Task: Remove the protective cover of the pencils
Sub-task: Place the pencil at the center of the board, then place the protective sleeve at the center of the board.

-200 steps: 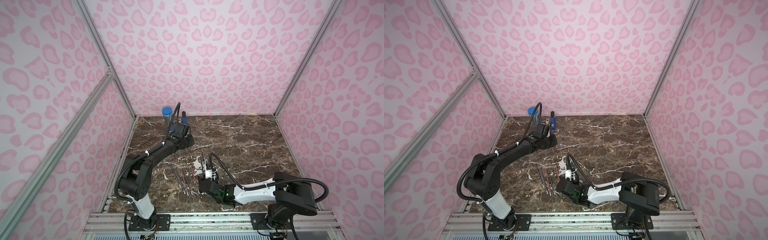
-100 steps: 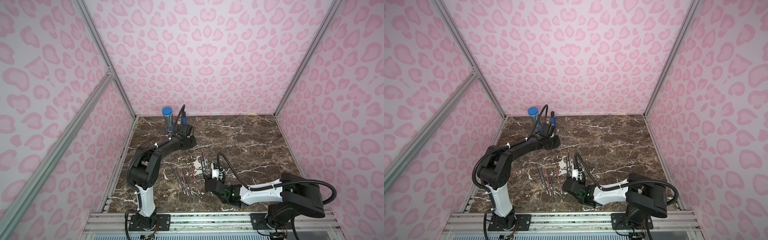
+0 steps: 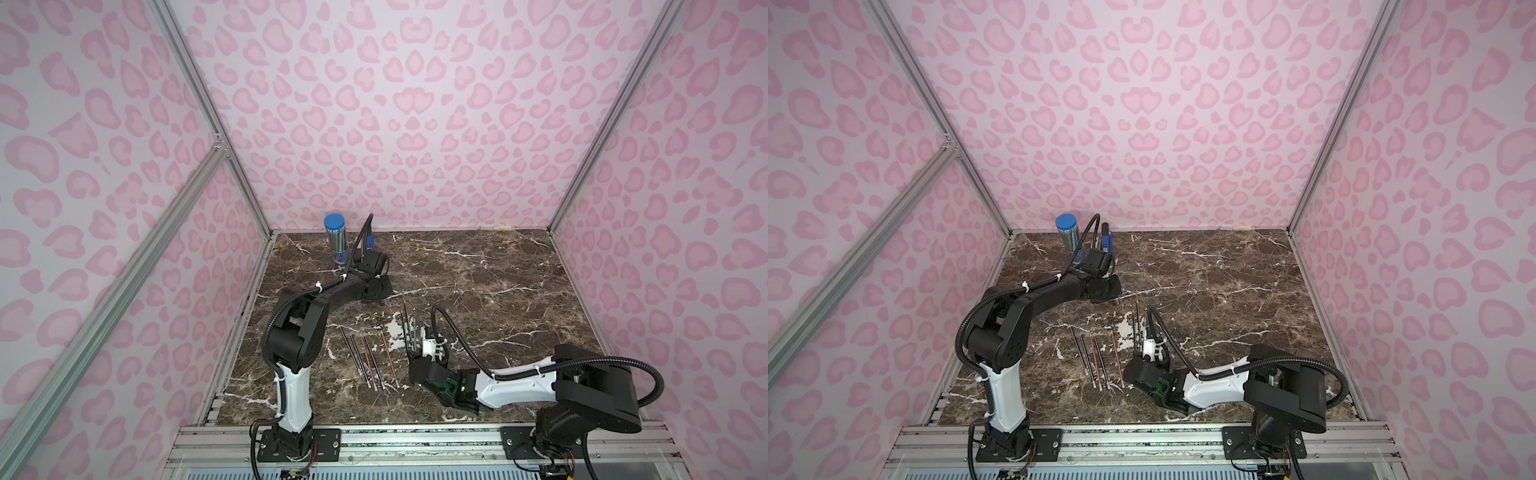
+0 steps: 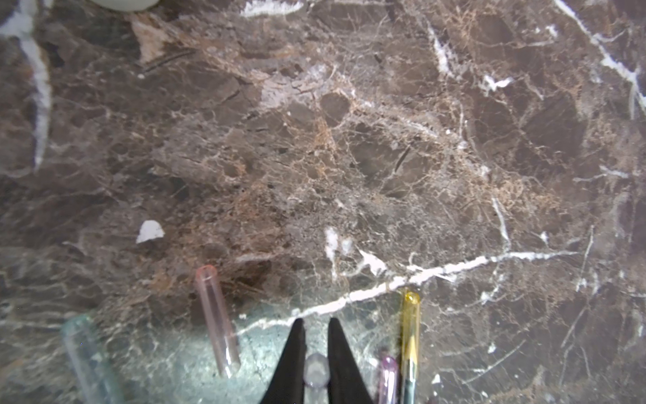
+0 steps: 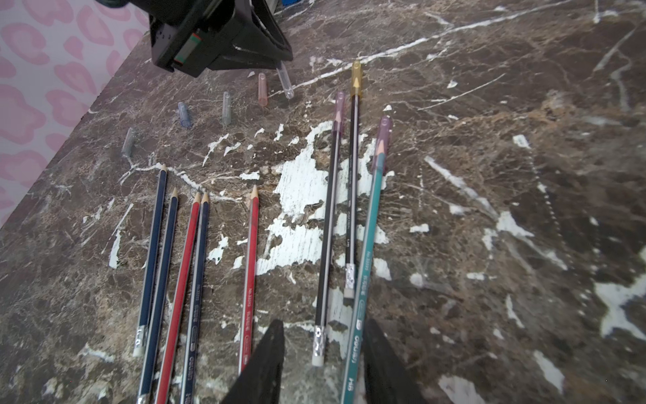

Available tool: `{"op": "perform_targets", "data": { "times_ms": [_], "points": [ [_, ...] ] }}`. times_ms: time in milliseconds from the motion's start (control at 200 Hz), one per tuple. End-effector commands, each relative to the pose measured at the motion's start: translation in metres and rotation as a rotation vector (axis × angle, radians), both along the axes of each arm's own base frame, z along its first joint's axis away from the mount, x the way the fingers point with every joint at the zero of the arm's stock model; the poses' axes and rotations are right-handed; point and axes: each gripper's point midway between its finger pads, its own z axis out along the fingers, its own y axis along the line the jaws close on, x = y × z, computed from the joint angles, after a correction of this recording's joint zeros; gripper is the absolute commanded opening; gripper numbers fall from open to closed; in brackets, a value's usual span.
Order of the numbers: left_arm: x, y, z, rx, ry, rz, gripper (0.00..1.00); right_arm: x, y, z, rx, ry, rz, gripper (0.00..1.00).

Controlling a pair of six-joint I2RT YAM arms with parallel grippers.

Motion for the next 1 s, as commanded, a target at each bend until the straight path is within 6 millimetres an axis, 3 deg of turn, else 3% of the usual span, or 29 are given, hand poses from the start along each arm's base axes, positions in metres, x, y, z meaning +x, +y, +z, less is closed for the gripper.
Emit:
{"op": "perform_targets", "data": {
  "times_ms": [0, 655, 995],
  "points": [
    [0.002, 0.001, -0.001, 0.009, 0.000, -0.005, 0.17, 0.000, 0.001, -0.002, -0.004, 0.002, -0.002, 0.39],
    [0.001, 0.000, -0.004, 0.003, 0.007, -0.004, 0.19, 0.004, -0.002, -0.004, -0.004, 0.009, -0.007, 0.39],
    [-0.007, -0.012, 0.035, -0.051, -0.065, -0.042, 0.22, 0.007, -0.001, -0.002, 0.004, 0.006, -0.010, 0.40]
  ]
}}
